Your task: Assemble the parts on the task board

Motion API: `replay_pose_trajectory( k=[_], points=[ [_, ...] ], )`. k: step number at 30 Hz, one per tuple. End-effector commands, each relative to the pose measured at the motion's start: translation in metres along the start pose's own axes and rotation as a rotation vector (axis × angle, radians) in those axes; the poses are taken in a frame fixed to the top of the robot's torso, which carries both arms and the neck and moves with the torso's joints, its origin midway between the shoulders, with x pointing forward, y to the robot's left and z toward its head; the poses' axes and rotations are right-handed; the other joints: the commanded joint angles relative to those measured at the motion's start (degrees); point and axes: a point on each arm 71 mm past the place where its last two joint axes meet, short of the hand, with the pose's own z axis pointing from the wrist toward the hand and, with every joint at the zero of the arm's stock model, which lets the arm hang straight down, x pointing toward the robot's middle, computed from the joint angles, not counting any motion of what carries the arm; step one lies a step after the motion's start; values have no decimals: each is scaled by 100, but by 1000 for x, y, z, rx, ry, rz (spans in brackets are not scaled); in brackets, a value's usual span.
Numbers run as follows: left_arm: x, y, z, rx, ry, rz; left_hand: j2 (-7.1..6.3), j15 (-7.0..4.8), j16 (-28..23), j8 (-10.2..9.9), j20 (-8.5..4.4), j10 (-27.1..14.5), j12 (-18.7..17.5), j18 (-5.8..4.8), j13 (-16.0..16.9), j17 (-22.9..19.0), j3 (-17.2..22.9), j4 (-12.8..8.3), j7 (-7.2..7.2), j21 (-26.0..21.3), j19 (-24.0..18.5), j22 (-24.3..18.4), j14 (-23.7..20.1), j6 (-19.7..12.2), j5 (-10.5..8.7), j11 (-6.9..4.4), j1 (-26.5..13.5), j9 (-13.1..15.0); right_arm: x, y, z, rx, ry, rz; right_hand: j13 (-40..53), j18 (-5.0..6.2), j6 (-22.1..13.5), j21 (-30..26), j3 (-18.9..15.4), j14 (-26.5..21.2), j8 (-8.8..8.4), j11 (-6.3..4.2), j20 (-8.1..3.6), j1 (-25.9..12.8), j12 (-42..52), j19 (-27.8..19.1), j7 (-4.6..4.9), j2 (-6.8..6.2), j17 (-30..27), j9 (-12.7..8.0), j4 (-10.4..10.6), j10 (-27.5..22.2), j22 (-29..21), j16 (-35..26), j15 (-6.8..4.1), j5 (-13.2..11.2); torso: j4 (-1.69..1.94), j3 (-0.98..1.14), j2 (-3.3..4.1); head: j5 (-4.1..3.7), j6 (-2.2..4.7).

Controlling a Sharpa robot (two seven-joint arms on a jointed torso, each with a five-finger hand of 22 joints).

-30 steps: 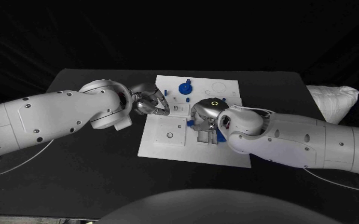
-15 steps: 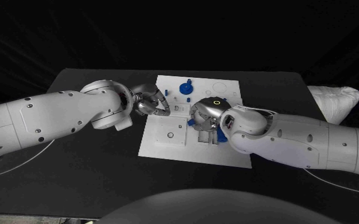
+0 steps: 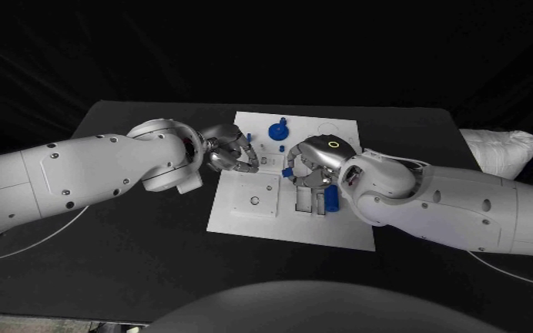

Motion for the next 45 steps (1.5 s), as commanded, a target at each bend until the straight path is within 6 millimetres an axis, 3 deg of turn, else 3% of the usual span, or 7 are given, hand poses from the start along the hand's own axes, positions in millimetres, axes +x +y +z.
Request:
replay_pose_trajectory(
  k=[1,12,26,31,37,40,45],
  points=[
    [2,-7,4,69,-7,-30,-53,87,15,-102,54,424,-25,-24,1277,1510,-83,84,52,-43,-16,318,603,-105,-43,67,4,-116,-7,8,-1,-56,-25,-30,1509,11,182,16,49,607,-8,-45,-47,-54,22,259,-201,-12,1509,25,2,606,1330,20,-47,-50,-1,-5,-3,-8,0],
    [10,-17,10,142,27,-94,-75,176,15,-297,151,340,-83,-3,1174,1510,-331,248,147,-111,-84,296,603,-267,-138,157,8,-424,-12,23,-3,-118,-39,-22,1509,8,159,22,87,607,-29,-39,-52,-72,22,263,-196,-5,1509,64,-1,606,1332,20,-46,-139,5,0,3,20,0],
    [18,-16,13,139,74,-144,-5,196,15,-270,183,317,-95,4,1151,1510,-487,257,141,-130,-102,310,603,-148,-81,165,-19,-550,-16,30,-6,-173,-81,-30,1509,5,143,31,133,607,-46,-41,-53,-47,22,270,-194,2,1509,98,-30,606,1336,20,-46,-192,5,0,-1,68,0],
    [21,-16,14,129,99,-146,38,154,15,-192,157,362,-63,-1,1205,1510,-538,218,80,-109,-67,357,603,63,183,112,133,-631,-17,32,-6,-188,-98,-35,1509,7,140,27,141,607,-48,-41,-54,-42,22,267,-193,5,1509,103,-35,606,1334,20,-46,-200,6,-1,-2,79,0],
    [21,-15,14,119,95,-139,56,115,15,-108,122,387,-46,-6,1235,1510,-570,173,30,-99,-43,388,603,237,361,66,307,-689,-18,34,-7,-201,-121,-32,1509,8,145,23,151,607,-48,-40,-54,-37,22,263,-194,10,1509,112,-40,606,1333,20,-46,-215,3,0,2,84,0],
    [21,-15,14,117,94,-135,67,65,15,59,76,422,-22,-6,1279,1510,-605,128,-52,-96,-27,407,603,471,539,-4,418,-669,-18,34,-7,-203,-124,-32,1509,10,139,16,162,607,-53,-40,-54,-29,22,259,-192,11,1509,120,-49,606,1330,20,-45,-226,4,0,2,83,0],
    [21,-16,14,130,91,-133,99,-86,15,493,-68,486,22,-23,1361,1510,-628,-98,-248,-48,49,483,603,849,1084,-174,721,-497,-18,33,-8,-202,-125,-34,1509,14,126,1,177,607,-64,-36,-53,-21,22,247,-187,12,1509,132,-59,606,1324,20,-44,-245,4,-1,1,90,0]
  ],
)
